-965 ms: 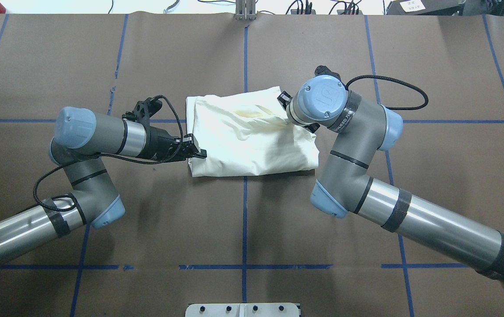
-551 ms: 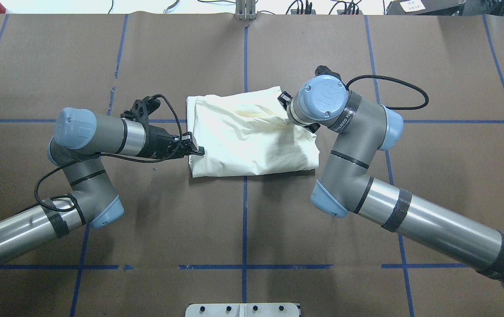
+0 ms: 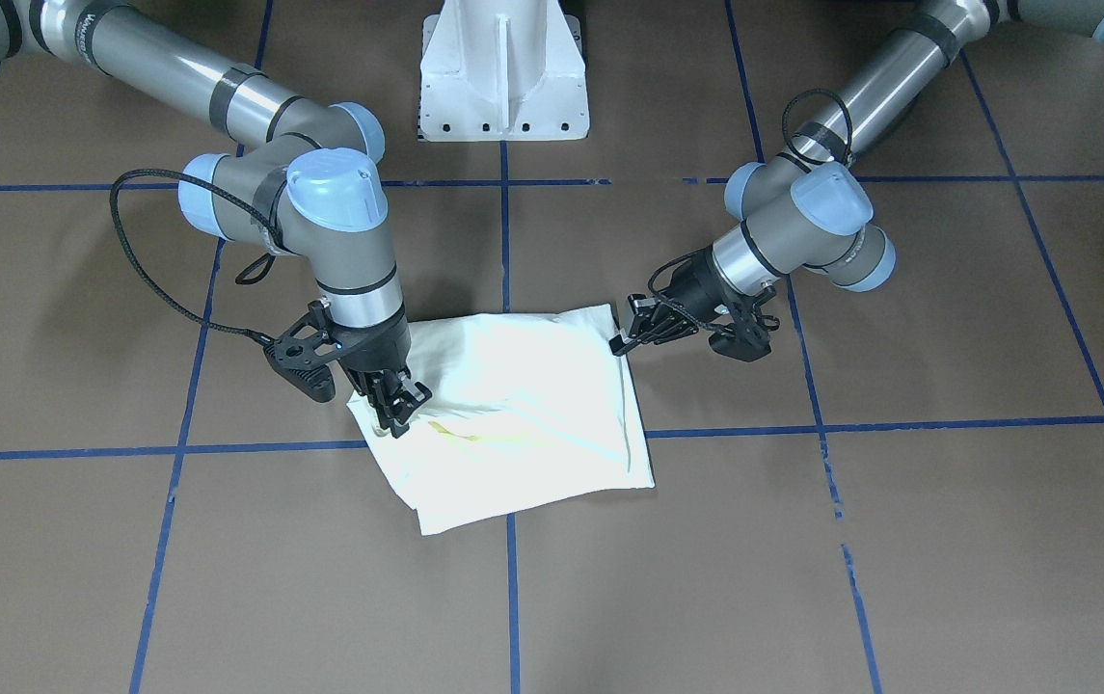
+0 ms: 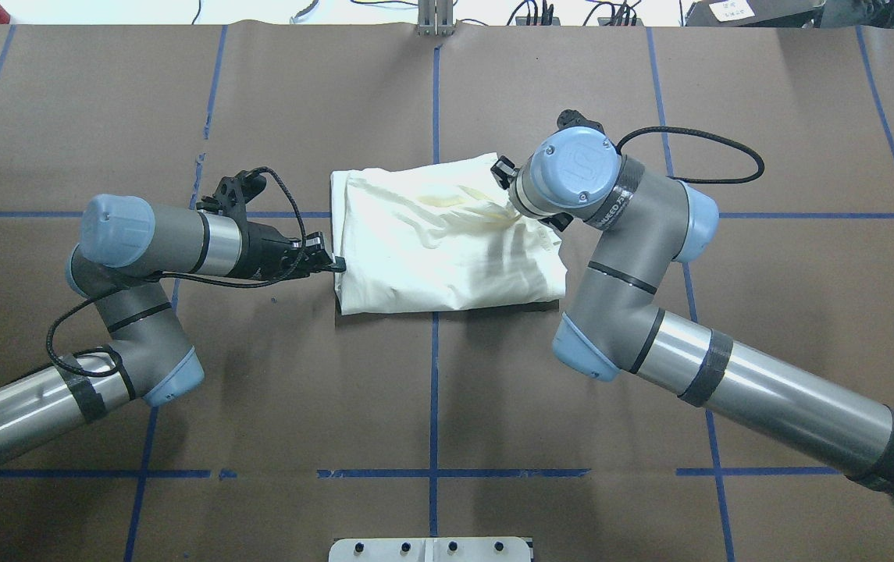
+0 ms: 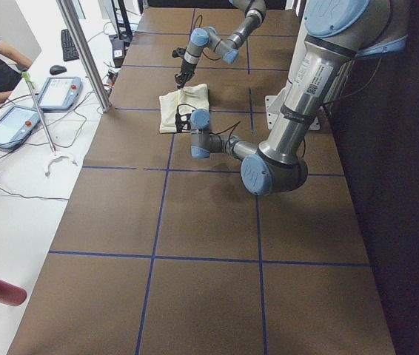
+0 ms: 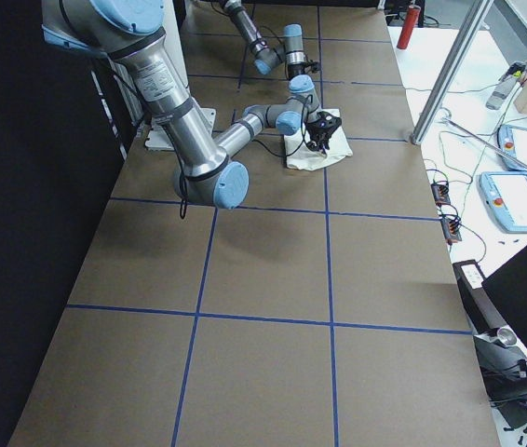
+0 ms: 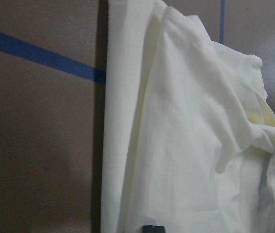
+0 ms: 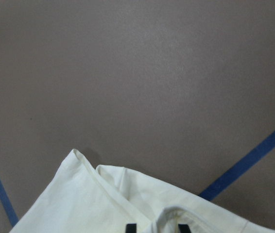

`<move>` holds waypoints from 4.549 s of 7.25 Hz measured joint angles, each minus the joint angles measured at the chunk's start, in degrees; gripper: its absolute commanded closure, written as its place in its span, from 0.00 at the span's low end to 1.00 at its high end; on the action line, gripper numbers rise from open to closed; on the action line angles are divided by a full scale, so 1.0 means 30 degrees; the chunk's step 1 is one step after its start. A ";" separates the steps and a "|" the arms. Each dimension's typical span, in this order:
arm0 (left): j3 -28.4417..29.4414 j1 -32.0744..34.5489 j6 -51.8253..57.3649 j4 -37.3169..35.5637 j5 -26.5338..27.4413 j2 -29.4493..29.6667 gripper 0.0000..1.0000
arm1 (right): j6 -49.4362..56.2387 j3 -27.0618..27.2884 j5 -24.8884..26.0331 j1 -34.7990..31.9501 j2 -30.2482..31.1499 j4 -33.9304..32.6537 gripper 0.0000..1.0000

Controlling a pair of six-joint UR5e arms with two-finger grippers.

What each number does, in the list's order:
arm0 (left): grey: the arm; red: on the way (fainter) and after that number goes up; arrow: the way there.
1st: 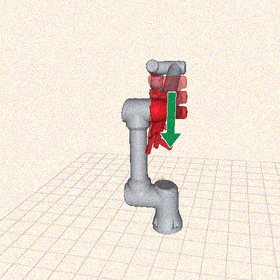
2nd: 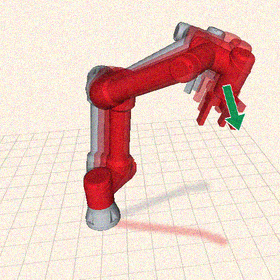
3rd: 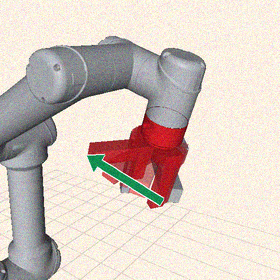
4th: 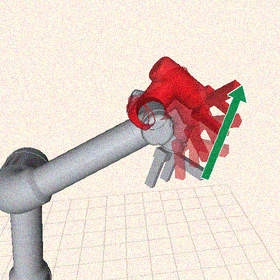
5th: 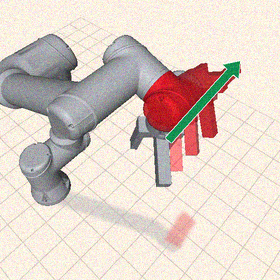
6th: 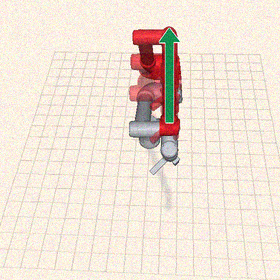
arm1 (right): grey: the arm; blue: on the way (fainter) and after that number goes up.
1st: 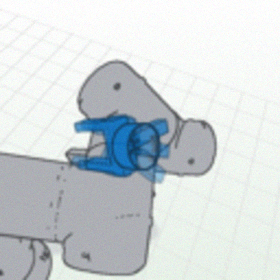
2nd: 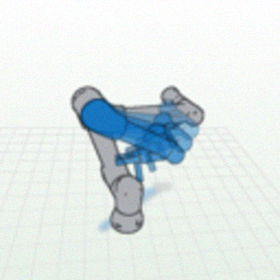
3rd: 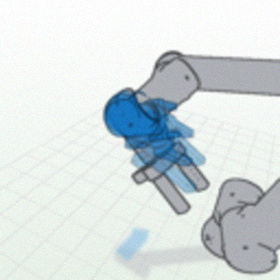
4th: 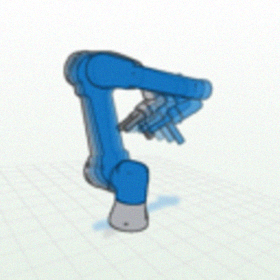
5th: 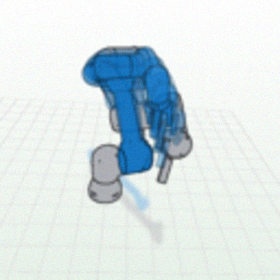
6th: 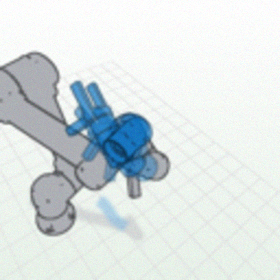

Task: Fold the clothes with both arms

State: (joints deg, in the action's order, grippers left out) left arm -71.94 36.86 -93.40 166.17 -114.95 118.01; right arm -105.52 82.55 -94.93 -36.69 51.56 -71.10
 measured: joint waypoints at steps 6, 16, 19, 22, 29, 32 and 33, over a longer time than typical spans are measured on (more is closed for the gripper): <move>-0.0534 0.3070 0.3790 -0.0544 0.0086 -0.1310 1.00 | 0.6005 0.5781 -0.6589 -0.4769 0.5823 -0.0218 0.00; -0.9402 1.4896 2.7948 -2.1327 -0.3994 -0.6973 0.00 | 3.0983 0.3236 -1.2737 -1.6824 1.1912 -0.3145 0.00; -1.2319 1.8037 3.3738 -2.8959 -0.4658 -0.8663 0.00 | 3.3212 0.3197 -1.2664 -1.7380 1.1777 -0.5472 0.00; -1.1588 1.8638 3.5705 -2.8409 -0.5127 -1.0921 0.00 | 3.3330 0.2995 -1.2494 -1.7395 1.2169 -0.5404 0.00; -0.7212 1.8056 3.4704 -2.1503 -0.6854 -1.0687 0.00 | 3.3110 0.1101 -1.3206 -1.6989 1.1874 -0.4285 0.00; -0.7187 1.7109 3.4613 -2.2082 -0.5103 -1.0303 0.00 | 3.3185 0.1863 -1.2755 -1.6167 1.1528 -0.3914 0.00; -0.7491 1.7105 3.4607 -2.2572 -0.5847 -1.0420 0.00 | 3.3139 0.2089 -1.2712 -1.6005 1.1566 -0.3941 0.00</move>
State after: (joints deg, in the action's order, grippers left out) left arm -94.42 88.18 10.43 98.46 -132.49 86.75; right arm -6.10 88.81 -133.07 -84.71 86.26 -82.92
